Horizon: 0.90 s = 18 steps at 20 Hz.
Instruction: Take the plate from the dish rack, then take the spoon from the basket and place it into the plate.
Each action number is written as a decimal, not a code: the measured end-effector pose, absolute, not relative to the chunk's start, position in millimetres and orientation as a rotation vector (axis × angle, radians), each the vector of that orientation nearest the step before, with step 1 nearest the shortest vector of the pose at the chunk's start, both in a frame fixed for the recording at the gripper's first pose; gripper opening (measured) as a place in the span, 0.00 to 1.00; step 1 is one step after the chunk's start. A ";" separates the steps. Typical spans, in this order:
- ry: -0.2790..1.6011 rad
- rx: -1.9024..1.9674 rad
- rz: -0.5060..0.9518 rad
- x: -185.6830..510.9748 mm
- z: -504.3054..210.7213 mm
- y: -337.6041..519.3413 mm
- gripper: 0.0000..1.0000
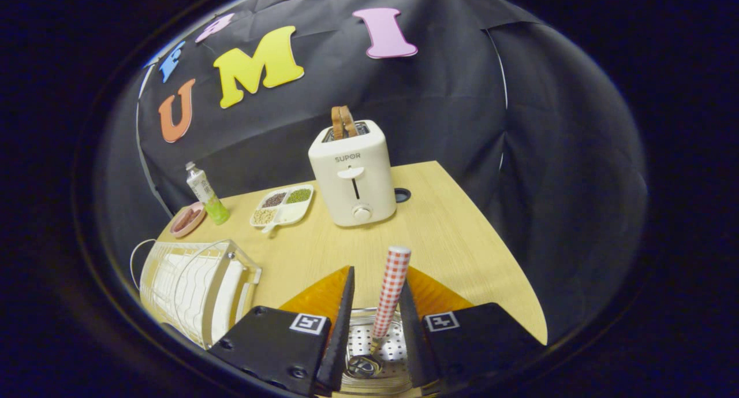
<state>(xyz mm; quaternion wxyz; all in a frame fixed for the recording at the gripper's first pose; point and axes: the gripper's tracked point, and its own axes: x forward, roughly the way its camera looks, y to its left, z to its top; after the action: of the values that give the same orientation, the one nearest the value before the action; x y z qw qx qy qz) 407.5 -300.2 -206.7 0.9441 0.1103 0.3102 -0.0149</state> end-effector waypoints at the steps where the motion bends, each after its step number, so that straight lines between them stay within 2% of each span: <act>1: 0.622 0.234 -0.016 403.5 -199.8 -297.4 0.40; 3: 0.603 0.243 0.007 405.1 -199.8 -291.5 0.18; 5: 0.577 0.236 0.016 399.8 -189.2 -288.6 0.15; 10: 0.499 0.172 -0.020 380.5 -154.6 -288.3 0.12; 18: 0.241 0.000 -0.042 321.2 -54.8 -262.6 0.12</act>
<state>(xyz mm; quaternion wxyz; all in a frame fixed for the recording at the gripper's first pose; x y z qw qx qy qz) 321.2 -262.6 -54.8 0.9925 0.0002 0.1203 -0.0211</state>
